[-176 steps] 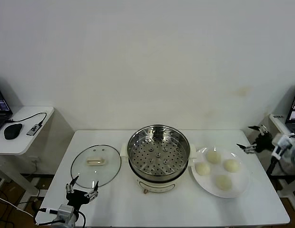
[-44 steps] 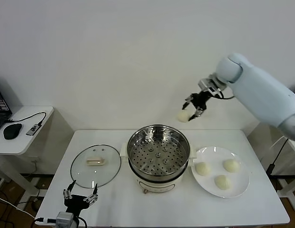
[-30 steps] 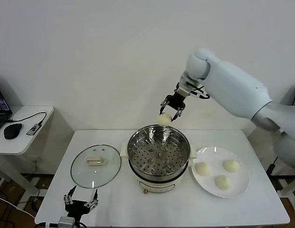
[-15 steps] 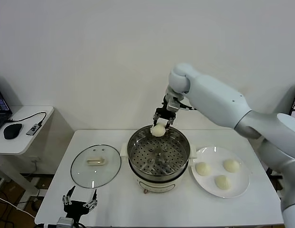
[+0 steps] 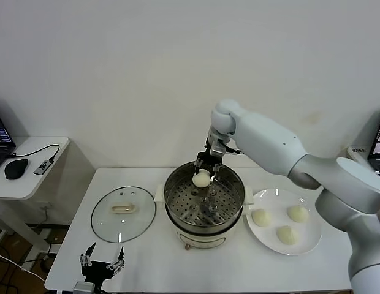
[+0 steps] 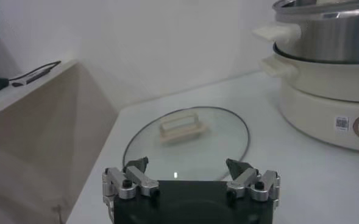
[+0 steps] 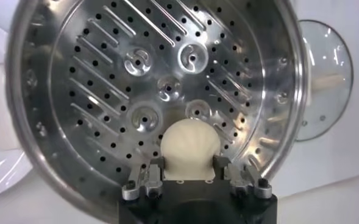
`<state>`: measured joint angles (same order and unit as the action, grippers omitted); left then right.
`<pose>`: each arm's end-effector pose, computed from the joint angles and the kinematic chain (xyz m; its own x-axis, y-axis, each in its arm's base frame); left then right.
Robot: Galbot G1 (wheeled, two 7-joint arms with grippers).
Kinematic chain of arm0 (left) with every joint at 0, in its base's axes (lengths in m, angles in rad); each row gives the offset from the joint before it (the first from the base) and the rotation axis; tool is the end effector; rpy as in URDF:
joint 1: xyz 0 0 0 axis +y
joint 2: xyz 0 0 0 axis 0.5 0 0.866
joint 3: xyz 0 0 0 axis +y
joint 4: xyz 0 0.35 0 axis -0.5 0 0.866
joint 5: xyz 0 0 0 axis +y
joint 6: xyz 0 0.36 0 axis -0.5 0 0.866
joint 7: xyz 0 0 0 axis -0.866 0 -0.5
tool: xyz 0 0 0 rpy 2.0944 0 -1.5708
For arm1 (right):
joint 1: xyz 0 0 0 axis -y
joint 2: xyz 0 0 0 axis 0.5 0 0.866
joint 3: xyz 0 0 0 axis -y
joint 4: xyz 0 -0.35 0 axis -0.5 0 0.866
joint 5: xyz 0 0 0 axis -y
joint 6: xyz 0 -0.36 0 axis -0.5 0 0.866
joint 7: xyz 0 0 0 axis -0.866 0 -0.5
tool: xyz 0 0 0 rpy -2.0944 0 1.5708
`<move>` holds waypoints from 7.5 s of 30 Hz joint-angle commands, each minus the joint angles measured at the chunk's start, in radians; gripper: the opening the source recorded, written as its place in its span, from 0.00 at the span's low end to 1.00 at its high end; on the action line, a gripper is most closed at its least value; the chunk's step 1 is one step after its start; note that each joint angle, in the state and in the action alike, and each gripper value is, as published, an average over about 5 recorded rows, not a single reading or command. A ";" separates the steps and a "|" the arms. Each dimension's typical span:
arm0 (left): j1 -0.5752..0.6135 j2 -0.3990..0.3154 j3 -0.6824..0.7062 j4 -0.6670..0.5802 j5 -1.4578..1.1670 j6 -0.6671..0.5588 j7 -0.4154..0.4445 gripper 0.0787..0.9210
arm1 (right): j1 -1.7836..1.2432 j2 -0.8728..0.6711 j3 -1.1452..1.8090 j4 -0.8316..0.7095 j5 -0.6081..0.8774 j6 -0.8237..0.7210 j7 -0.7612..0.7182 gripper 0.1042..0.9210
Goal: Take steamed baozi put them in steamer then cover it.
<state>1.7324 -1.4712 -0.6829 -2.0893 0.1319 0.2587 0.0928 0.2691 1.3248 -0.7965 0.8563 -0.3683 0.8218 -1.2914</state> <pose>0.1341 0.0664 -0.3238 -0.9082 -0.0708 0.4124 0.0456 0.9630 0.2658 0.6290 0.1128 -0.0939 -0.0587 -0.2106 0.9758 -0.1550 -0.9637 -0.2173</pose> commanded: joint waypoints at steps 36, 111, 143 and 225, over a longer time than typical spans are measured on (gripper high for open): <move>-0.016 0.024 0.006 -0.062 -0.021 0.040 0.034 0.88 | 0.362 -0.611 -0.246 0.563 0.592 -1.276 -0.072 0.88; -0.019 0.017 0.020 0.015 -0.010 0.040 0.027 0.88 | -0.378 -0.537 0.066 0.408 0.188 -1.258 0.192 0.88; -0.035 0.002 0.047 0.031 0.029 0.040 0.009 0.88 | -0.326 -0.653 0.139 0.470 0.273 -1.290 0.158 0.56; -0.091 -0.009 0.022 -0.053 0.064 0.099 0.051 0.88 | 0.136 -0.207 -0.190 0.459 0.585 -1.463 0.091 0.88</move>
<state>1.6391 -1.4773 -0.6617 -2.1385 0.1957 0.3560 0.1425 0.3687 1.2215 -1.0003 1.2292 0.1988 -0.6402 -1.2018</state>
